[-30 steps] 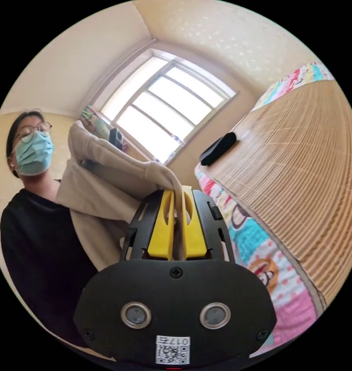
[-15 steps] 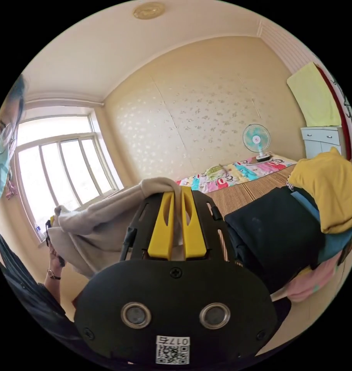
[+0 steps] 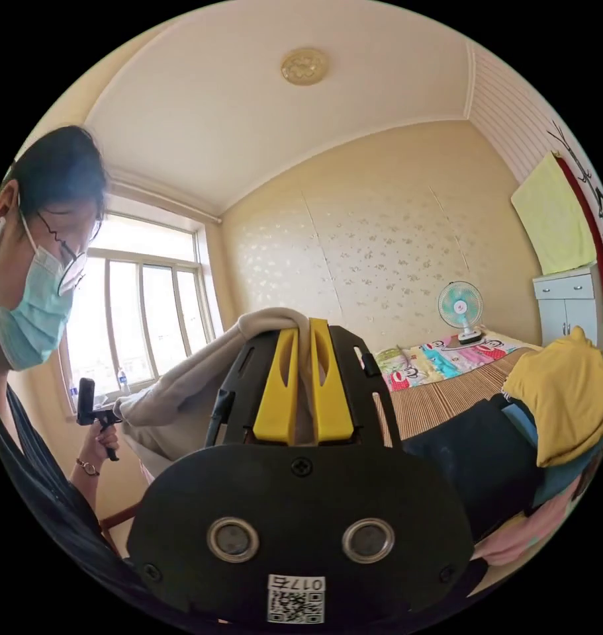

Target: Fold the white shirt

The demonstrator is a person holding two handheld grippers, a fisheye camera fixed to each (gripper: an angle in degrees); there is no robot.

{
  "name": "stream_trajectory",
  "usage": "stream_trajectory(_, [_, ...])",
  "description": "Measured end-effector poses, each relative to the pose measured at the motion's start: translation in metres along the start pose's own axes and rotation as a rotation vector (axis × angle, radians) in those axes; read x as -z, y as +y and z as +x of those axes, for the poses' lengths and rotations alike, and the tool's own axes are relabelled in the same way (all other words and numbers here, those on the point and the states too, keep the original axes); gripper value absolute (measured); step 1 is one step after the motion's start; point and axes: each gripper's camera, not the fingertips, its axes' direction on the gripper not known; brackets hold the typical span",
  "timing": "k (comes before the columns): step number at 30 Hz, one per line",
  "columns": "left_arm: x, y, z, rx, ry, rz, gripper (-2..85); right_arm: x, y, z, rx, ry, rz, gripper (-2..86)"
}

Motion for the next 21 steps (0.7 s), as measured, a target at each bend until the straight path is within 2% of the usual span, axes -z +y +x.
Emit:
stream_trajectory(3, [-0.014, -0.010, 0.037, -0.081, 0.008, -0.064, 3.9, 0.014, -0.012, -0.030, 0.005, 0.056, 0.019, 3.9])
stream_trajectory(6, [0.005, -0.009, 0.062, -0.110, 0.037, 0.045, 3.9, 0.041, -0.016, -0.048, 0.028, -0.037, 0.097, 4.0])
stream_trajectory(8, [0.034, -0.002, 0.057, -0.057, 0.080, 0.203, 3.8, 0.043, -0.037, -0.059, 0.137, -0.226, -0.005, 4.2])
stream_trajectory(10, [0.047, 0.001, 0.042, 0.023, 0.085, 0.242, 3.8, 0.037, -0.053, -0.064, 0.189, -0.315, -0.133, 4.2])
stream_trajectory(12, [0.048, -0.005, 0.045, 0.038, -0.011, 0.194, 3.8, 0.031, -0.056, -0.074, 0.225, -0.246, -0.194, 4.1])
stream_trajectory(14, [0.047, -0.016, 0.083, -0.037, -0.204, 0.189, 3.8, 0.023, -0.048, -0.101, 0.303, -0.118, -0.212, 4.0])
stream_trajectory(17, [0.061, -0.020, 0.104, -0.041, -0.185, 0.300, 3.8, 0.035, -0.042, -0.123, 0.328, -0.053, -0.138, 4.0])
stream_trajectory(21, [0.089, -0.025, 0.108, -0.047, -0.106, 0.393, 3.8, 0.052, -0.041, -0.114, 0.232, -0.098, -0.036, 3.9])
